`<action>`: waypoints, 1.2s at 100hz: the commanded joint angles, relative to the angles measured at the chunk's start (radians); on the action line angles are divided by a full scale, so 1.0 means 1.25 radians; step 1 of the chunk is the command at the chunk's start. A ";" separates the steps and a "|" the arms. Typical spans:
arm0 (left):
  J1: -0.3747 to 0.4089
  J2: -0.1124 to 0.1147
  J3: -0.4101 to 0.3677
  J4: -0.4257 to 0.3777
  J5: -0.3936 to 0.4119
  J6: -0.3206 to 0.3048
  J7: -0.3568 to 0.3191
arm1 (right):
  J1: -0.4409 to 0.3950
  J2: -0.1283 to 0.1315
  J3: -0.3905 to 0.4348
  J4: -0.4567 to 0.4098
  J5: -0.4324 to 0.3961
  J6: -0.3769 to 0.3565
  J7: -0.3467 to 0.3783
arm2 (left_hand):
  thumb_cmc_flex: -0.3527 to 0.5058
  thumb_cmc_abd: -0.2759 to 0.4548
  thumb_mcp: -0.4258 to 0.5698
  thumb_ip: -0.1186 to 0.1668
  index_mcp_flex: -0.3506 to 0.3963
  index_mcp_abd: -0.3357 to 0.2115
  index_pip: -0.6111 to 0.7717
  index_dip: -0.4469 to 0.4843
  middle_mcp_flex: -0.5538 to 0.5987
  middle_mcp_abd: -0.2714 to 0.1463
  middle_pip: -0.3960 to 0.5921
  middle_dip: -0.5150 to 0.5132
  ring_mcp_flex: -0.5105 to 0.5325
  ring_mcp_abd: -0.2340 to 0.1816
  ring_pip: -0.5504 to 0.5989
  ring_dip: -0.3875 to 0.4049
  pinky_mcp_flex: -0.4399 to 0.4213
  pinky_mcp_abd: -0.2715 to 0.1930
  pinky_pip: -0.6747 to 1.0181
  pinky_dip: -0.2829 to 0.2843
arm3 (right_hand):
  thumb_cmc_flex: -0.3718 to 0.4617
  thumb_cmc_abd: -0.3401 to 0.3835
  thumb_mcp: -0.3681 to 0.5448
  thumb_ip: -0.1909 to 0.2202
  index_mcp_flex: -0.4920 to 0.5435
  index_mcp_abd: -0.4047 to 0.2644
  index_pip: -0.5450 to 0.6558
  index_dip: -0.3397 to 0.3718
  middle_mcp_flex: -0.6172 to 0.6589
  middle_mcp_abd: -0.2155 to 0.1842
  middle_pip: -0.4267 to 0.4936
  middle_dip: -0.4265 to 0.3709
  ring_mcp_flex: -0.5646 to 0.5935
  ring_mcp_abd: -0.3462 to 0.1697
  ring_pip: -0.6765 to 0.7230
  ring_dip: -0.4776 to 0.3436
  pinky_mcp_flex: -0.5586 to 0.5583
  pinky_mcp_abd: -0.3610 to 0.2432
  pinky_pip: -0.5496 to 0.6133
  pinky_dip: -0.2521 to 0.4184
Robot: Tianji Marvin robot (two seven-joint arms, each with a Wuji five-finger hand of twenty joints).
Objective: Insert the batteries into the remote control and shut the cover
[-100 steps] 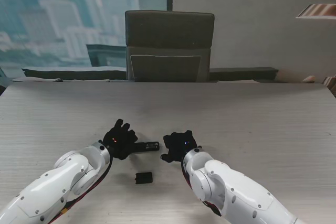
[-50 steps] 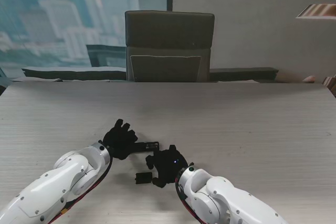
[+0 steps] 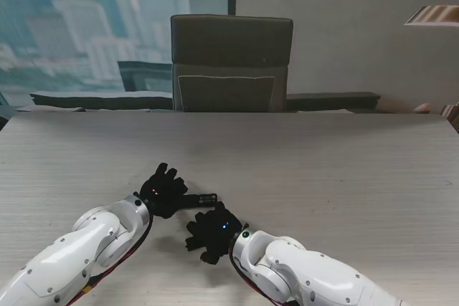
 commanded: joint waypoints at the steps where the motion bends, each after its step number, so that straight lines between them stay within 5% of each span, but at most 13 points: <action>1: 0.022 0.002 0.012 0.043 0.002 -0.001 -0.030 | -0.005 -0.003 -0.015 0.044 0.013 0.010 0.026 | 0.151 -0.011 -0.037 0.063 0.054 -0.217 0.118 0.035 -0.009 0.005 -0.007 -0.003 -0.018 0.011 -0.010 -0.001 -0.014 0.012 -0.003 -0.003 | 0.025 0.025 0.029 0.004 0.068 -0.015 -0.079 -0.056 0.035 -0.018 0.019 0.009 0.028 -0.004 -0.033 -0.030 0.014 0.002 0.023 0.008; 9: 0.022 0.002 0.012 0.044 0.002 -0.002 -0.030 | 0.009 -0.007 -0.032 0.055 0.022 0.016 0.026 | 0.151 -0.010 -0.038 0.063 0.054 -0.220 0.117 0.035 -0.008 0.004 -0.006 -0.003 -0.018 0.007 -0.010 -0.001 -0.014 0.011 -0.003 -0.003 | 0.055 0.065 0.043 0.007 0.109 -0.029 -0.069 -0.060 0.081 -0.026 0.017 0.006 0.059 -0.001 -0.024 -0.032 0.031 0.005 0.028 0.009; 11: 0.022 0.002 0.012 0.044 0.002 -0.002 -0.030 | 0.012 -0.007 -0.036 0.058 0.023 0.017 0.026 | 0.151 -0.010 -0.038 0.063 0.054 -0.219 0.118 0.035 -0.008 0.005 -0.006 -0.003 -0.018 0.007 -0.010 -0.001 -0.014 0.011 -0.003 -0.003 | 0.091 0.052 0.049 -0.060 0.119 -0.044 -0.009 -0.173 0.109 -0.031 0.017 0.006 0.079 0.000 -0.013 -0.038 0.040 0.008 0.030 0.009; 19: 0.022 0.002 0.011 0.044 0.002 -0.002 -0.029 | 0.019 -0.009 -0.045 0.063 0.028 0.022 0.028 | 0.151 -0.010 -0.039 0.063 0.053 -0.217 0.117 0.035 -0.009 0.005 -0.007 -0.003 -0.018 0.007 -0.010 -0.001 -0.014 0.011 -0.003 -0.003 | 0.170 0.053 0.045 -0.121 0.136 -0.070 0.078 -0.254 0.172 -0.042 0.012 0.000 0.120 0.005 -0.008 -0.047 0.057 0.015 0.031 0.008; 30: 0.024 0.002 0.009 0.044 0.004 -0.001 -0.027 | 0.019 -0.012 -0.044 0.064 0.034 0.025 0.028 | 0.151 -0.010 -0.039 0.063 0.054 -0.219 0.118 0.035 -0.008 0.005 -0.006 -0.003 -0.017 0.008 -0.010 -0.001 -0.014 0.011 -0.003 -0.003 | 0.225 0.124 0.049 -0.118 0.176 -0.072 0.104 -0.288 0.228 -0.044 0.002 -0.034 0.162 0.008 -0.007 -0.057 0.076 0.022 0.034 0.006; 57: 0.026 0.002 0.007 0.042 0.006 -0.001 -0.026 | -0.015 -0.008 0.008 0.034 0.020 0.024 0.018 | 0.151 -0.009 -0.040 0.063 0.053 -0.219 0.117 0.035 -0.008 0.005 -0.006 -0.003 -0.017 0.008 -0.010 -0.001 -0.014 0.012 -0.003 -0.003 | 0.251 0.190 0.039 -0.126 0.167 -0.052 0.121 -0.277 0.235 -0.036 0.007 -0.048 0.181 0.011 -0.013 -0.067 0.090 0.039 0.029 0.002; 90: 0.028 0.002 0.004 0.039 0.007 -0.001 -0.031 | -0.026 -0.012 0.056 0.023 0.007 0.024 -0.003 | 0.151 -0.008 -0.042 0.063 0.053 -0.217 0.117 0.035 -0.009 0.005 -0.007 -0.003 -0.018 0.008 -0.010 -0.001 -0.014 0.011 -0.004 -0.003 | 0.248 0.150 0.083 -0.105 0.176 -0.054 0.152 -0.262 0.272 -0.032 -0.004 -0.064 0.232 0.021 -0.046 -0.096 0.115 0.064 0.015 -0.013; 120: 0.028 0.002 0.003 0.039 0.006 -0.002 -0.031 | -0.031 -0.011 0.066 0.028 -0.016 0.131 0.012 | 0.151 -0.008 -0.043 0.063 0.052 -0.216 0.116 0.035 -0.009 0.005 -0.007 -0.003 -0.018 0.007 -0.010 -0.001 -0.013 0.011 -0.003 -0.003 | 0.240 0.136 0.091 -0.095 0.191 -0.028 0.143 -0.267 0.287 -0.015 -0.008 -0.067 0.246 0.043 -0.042 -0.101 0.126 0.071 0.028 -0.012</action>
